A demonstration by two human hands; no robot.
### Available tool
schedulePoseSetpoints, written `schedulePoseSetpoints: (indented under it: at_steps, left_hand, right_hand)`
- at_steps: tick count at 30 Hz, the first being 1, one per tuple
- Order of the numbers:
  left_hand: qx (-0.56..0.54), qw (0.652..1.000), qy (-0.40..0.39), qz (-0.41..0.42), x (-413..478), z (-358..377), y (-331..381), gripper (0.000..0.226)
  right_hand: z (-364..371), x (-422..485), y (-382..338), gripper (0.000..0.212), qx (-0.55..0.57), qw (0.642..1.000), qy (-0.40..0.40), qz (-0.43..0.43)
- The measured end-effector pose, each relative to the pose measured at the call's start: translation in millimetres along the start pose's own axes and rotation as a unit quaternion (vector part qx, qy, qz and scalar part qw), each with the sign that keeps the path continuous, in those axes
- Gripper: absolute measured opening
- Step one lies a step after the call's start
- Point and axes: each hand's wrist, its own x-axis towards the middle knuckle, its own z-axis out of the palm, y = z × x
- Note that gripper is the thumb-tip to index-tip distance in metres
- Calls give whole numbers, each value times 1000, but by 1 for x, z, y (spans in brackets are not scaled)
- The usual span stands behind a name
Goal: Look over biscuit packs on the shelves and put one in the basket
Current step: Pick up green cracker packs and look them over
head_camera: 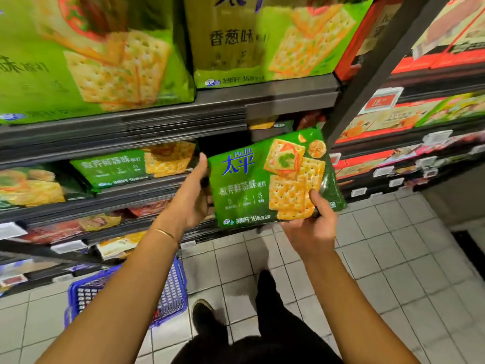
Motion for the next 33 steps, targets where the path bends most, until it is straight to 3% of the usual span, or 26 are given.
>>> schedulePoseSetpoints:
  at_steps: [3, 8, 10, 13, 16, 19, 22, 25, 28, 30, 33]
  left_hand:
    - [0, 999, -35, 1, -11, 1, -26, 70]
    - [-127, 991, -15, 36, -47, 5, -55, 73]
    - [-147, 987, -7, 64, -65, 4, -52, 75]
    - [-122, 984, 24, 128, -93, 0, -37, 76]
    - [-117, 975, 66, 178, -127, 3, -28, 82]
    - [-108, 967, 96, 210, -161, 17, -31, 94]
    - [-93, 960, 106, 243, -191, 37, -36, 70]
    - [-91, 953, 97, 273, -219, 51, -41, 49]
    - [-68, 945, 135, 290, -247, 63, -42, 57]
    - [-50, 939, 142, 310, -265, 70, -41, 49]
    - [-42, 920, 86, 379, -291, 72, -44, 34]
  right_hand:
    - [-8, -26, 6, 55, -27, 1000, 4, 5]
    - [-12, -52, 2, 47, -82, 994, -56, 35]
    - [-12, -57, -10, 62, -94, 991, -86, 50]
    - [-9, -60, -39, 81, -141, 978, -145, 55]
    - [-4, -57, -75, 73, -176, 972, -147, 57]
    - [16, -62, -99, 76, -293, 935, -194, 47]
    - [35, -71, -111, 80, -332, 910, -234, 80]
    - [47, -84, -122, 49, -312, 901, -296, 63]
    - [61, -98, -129, 22, -367, 873, -318, 30]
    - [65, -103, -129, 24, -388, 864, -322, -6]
    - [71, -113, -128, 42, -350, 883, -312, -28]
